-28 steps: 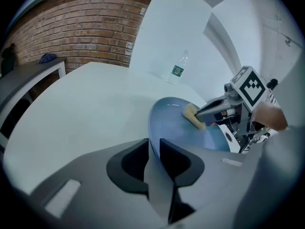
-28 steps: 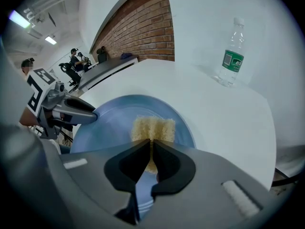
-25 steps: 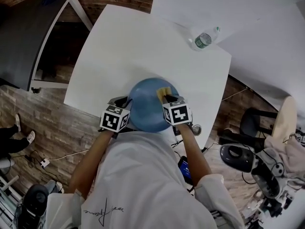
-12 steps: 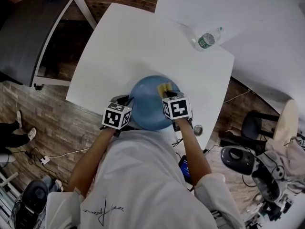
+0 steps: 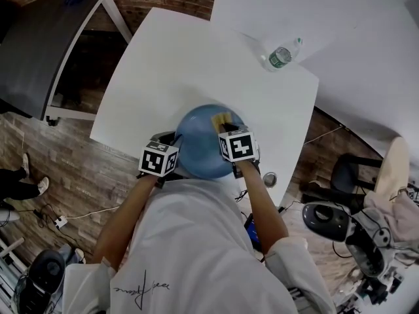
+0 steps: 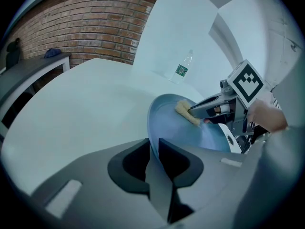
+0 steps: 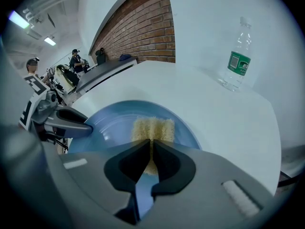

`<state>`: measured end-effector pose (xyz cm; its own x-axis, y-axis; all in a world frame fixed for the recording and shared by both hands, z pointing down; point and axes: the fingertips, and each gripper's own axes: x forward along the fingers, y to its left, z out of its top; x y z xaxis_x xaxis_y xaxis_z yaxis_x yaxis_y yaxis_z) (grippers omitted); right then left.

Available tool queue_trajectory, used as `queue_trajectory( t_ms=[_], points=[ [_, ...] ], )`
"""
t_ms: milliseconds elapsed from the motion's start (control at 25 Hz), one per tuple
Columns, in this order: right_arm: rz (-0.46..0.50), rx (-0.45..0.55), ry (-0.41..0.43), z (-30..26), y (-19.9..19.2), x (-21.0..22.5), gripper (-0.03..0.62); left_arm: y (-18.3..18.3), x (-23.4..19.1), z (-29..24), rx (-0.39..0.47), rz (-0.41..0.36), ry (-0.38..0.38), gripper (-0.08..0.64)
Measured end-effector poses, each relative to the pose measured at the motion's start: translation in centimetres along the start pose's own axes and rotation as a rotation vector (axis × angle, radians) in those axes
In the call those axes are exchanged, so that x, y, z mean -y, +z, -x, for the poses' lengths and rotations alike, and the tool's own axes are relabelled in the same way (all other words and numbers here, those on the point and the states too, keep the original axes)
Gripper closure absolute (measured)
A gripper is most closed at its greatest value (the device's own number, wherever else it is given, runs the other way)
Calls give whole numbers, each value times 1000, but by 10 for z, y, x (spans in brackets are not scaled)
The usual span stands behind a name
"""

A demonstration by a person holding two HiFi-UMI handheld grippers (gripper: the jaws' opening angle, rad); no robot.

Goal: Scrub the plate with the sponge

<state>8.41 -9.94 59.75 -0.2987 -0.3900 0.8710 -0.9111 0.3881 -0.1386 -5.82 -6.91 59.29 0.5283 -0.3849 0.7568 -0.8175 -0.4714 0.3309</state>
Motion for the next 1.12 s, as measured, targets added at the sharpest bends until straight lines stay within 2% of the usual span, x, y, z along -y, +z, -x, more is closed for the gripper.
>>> queue_trajectory(
  t_ms=[200,1120],
  points=[
    [34,2,7,-5,7,-3,563,1,-1,-2,-5,-4,0,487],
    [76,12,36,-12,18,-11,563,-1,4,-4,-3,8,-2,486]
  ],
)
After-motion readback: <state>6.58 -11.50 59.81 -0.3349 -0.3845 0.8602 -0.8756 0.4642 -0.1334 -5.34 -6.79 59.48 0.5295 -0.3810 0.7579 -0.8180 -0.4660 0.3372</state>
